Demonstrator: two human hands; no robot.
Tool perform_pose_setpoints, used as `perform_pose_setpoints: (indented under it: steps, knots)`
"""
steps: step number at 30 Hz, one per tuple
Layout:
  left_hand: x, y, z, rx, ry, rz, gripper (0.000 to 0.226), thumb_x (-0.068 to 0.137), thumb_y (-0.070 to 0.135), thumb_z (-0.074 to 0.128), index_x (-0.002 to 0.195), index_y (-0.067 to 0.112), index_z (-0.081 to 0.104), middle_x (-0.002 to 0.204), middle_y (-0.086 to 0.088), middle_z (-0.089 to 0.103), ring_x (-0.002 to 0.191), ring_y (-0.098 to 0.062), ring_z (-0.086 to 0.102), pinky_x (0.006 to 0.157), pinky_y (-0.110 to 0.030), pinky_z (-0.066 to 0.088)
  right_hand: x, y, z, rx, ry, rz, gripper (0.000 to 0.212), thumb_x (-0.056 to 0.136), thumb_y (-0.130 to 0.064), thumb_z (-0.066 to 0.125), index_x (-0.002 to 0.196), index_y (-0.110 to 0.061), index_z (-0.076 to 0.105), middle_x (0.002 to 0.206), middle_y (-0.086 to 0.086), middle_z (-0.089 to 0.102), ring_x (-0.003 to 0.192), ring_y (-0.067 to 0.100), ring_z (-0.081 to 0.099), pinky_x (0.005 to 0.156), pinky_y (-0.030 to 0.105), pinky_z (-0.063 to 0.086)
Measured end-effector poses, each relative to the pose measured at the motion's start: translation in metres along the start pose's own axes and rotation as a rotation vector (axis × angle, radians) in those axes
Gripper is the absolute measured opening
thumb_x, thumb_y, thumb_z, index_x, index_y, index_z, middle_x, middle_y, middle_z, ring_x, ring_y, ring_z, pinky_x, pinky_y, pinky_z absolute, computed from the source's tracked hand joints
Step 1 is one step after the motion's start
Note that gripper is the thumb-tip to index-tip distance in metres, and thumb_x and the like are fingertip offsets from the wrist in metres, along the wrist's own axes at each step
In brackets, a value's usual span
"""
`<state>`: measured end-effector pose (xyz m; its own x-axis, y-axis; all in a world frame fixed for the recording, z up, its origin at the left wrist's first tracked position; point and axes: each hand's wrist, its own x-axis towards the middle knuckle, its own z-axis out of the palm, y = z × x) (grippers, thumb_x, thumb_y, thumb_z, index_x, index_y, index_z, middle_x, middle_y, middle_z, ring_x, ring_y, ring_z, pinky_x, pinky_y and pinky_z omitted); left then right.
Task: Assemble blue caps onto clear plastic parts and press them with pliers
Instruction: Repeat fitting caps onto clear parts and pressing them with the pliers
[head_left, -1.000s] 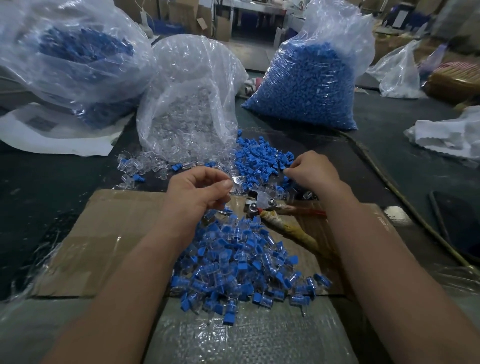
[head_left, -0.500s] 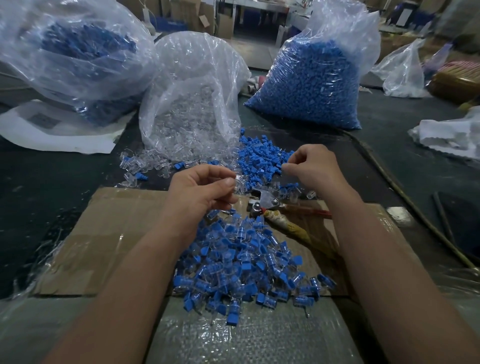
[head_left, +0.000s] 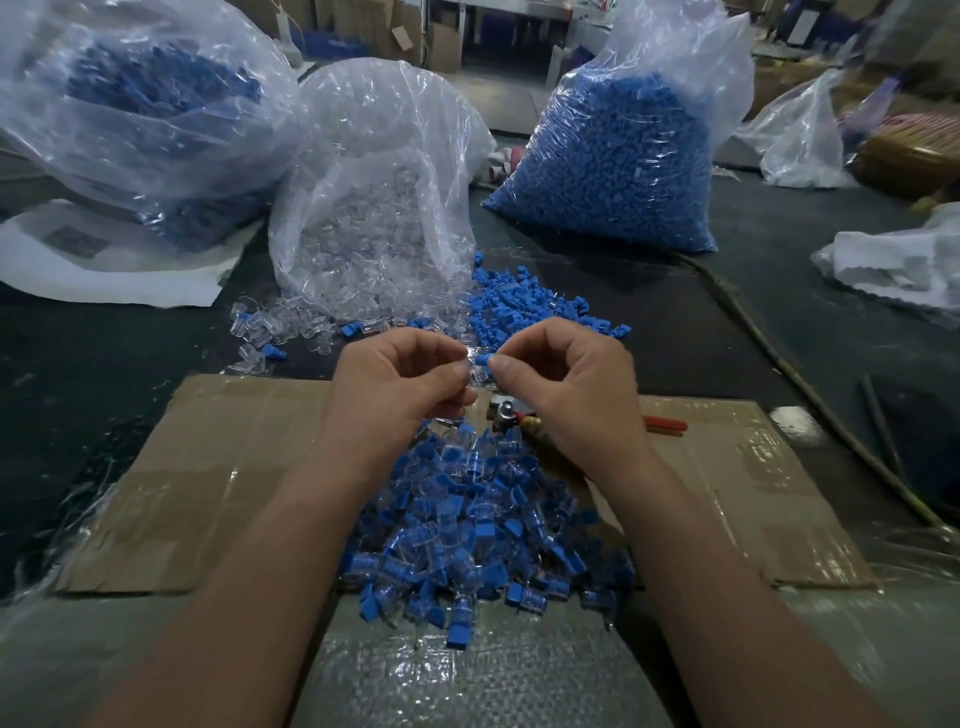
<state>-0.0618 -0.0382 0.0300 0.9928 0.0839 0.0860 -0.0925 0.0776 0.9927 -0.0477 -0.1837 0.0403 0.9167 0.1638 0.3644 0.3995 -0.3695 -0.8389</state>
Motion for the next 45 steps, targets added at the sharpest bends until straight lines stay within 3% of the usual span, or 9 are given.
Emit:
perform_pose_setpoints:
  steps: [7, 11, 18, 23, 26, 30, 35, 39, 45]
  knots:
    - [0.0, 0.0, 0.001, 0.055, -0.014, 0.031, 0.018, 0.077, -0.006, 0.064, 0.076, 0.012, 0.064, 0.059, 0.001, 0.067, 0.056, -0.011, 0.066, 0.055, -0.019, 0.054, -0.003, 0.001, 0.005, -0.071, 0.008, -0.049, 0.023, 0.079, -0.01, 0.07, 0.067, -0.026, 0.059, 0.061, -0.014, 0.058, 0.059, -0.003, 0.056, 0.055, 0.008, 0.043]
    - [-0.002, -0.002, 0.004, 0.097, -0.02, 0.042, 0.016, 0.077, -0.005, 0.066, 0.076, 0.012, 0.066, 0.062, 0.001, 0.067, 0.057, -0.009, 0.065, 0.055, -0.019, 0.053, -0.004, 0.003, 0.008, -0.164, 0.023, -0.051, 0.015, 0.079, -0.012, 0.07, 0.07, -0.019, 0.061, 0.061, -0.013, 0.059, 0.06, 0.003, 0.058, 0.054, 0.015, 0.048]
    - [-0.003, -0.002, 0.004, 0.124, 0.009, 0.059, 0.022, 0.078, -0.004, 0.065, 0.074, 0.017, 0.066, 0.06, 0.004, 0.067, 0.058, -0.009, 0.064, 0.056, -0.018, 0.054, -0.004, 0.0, 0.003, -0.137, -0.081, -0.029, 0.003, 0.081, -0.011, 0.069, 0.078, -0.014, 0.069, 0.064, -0.015, 0.061, 0.061, 0.003, 0.061, 0.057, 0.013, 0.05]
    - [-0.004, -0.001, 0.004, 0.14, 0.005, 0.064, 0.02, 0.077, -0.003, 0.066, 0.073, 0.016, 0.065, 0.06, 0.005, 0.067, 0.057, -0.007, 0.063, 0.056, -0.018, 0.053, -0.004, -0.001, 0.001, -0.049, -0.125, 0.011, 0.016, 0.081, -0.013, 0.069, 0.072, -0.024, 0.063, 0.068, -0.004, 0.067, 0.06, 0.009, 0.065, 0.062, 0.028, 0.056]
    - [-0.004, 0.001, 0.003, 0.119, -0.006, 0.039, 0.018, 0.078, -0.004, 0.065, 0.072, 0.012, 0.065, 0.057, 0.003, 0.066, 0.053, -0.009, 0.061, 0.055, -0.019, 0.054, -0.003, -0.001, -0.001, -0.007, -0.162, -0.007, 0.015, 0.077, -0.014, 0.071, 0.075, -0.025, 0.063, 0.07, -0.006, 0.066, 0.063, 0.009, 0.064, 0.064, 0.025, 0.056]
    - [-0.002, 0.005, -0.001, 0.023, -0.05, -0.048, 0.016, 0.077, -0.007, 0.062, 0.072, 0.008, 0.064, 0.053, 0.0, 0.064, 0.047, -0.008, 0.06, 0.049, -0.018, 0.051, -0.001, 0.0, -0.007, -0.068, -0.214, -0.139, 0.036, 0.074, -0.007, 0.073, 0.092, -0.036, 0.062, 0.087, -0.014, 0.061, 0.08, 0.004, 0.06, 0.072, 0.015, 0.05]
    - [-0.001, 0.005, -0.002, -0.031, -0.114, -0.121, 0.014, 0.067, -0.004, 0.067, 0.066, 0.009, 0.067, 0.054, -0.004, 0.065, 0.047, -0.011, 0.061, 0.046, -0.019, 0.05, -0.002, 0.003, -0.007, -0.024, -0.195, -0.198, 0.034, 0.071, 0.001, 0.073, 0.098, -0.017, 0.066, 0.087, -0.002, 0.066, 0.083, 0.009, 0.064, 0.075, 0.016, 0.051]
    - [-0.002, 0.006, -0.003, -0.129, -0.159, -0.14, 0.009, 0.056, 0.007, 0.066, 0.065, 0.01, 0.07, 0.059, -0.009, 0.067, 0.05, -0.015, 0.063, 0.047, -0.02, 0.05, -0.002, 0.004, -0.009, 0.0, -0.147, -0.191, 0.035, 0.07, 0.001, 0.074, 0.099, -0.016, 0.065, 0.083, -0.012, 0.064, 0.08, 0.003, 0.064, 0.071, 0.011, 0.049]
    - [-0.003, 0.006, -0.003, -0.13, -0.14, -0.135, 0.017, 0.055, 0.008, 0.066, 0.072, 0.004, 0.065, 0.059, -0.008, 0.068, 0.05, -0.015, 0.064, 0.048, -0.02, 0.052, -0.002, 0.006, -0.007, -0.07, -0.108, -0.264, 0.035, 0.071, 0.0, 0.072, 0.102, -0.014, 0.065, 0.088, -0.007, 0.064, 0.085, 0.007, 0.064, 0.075, 0.016, 0.052]
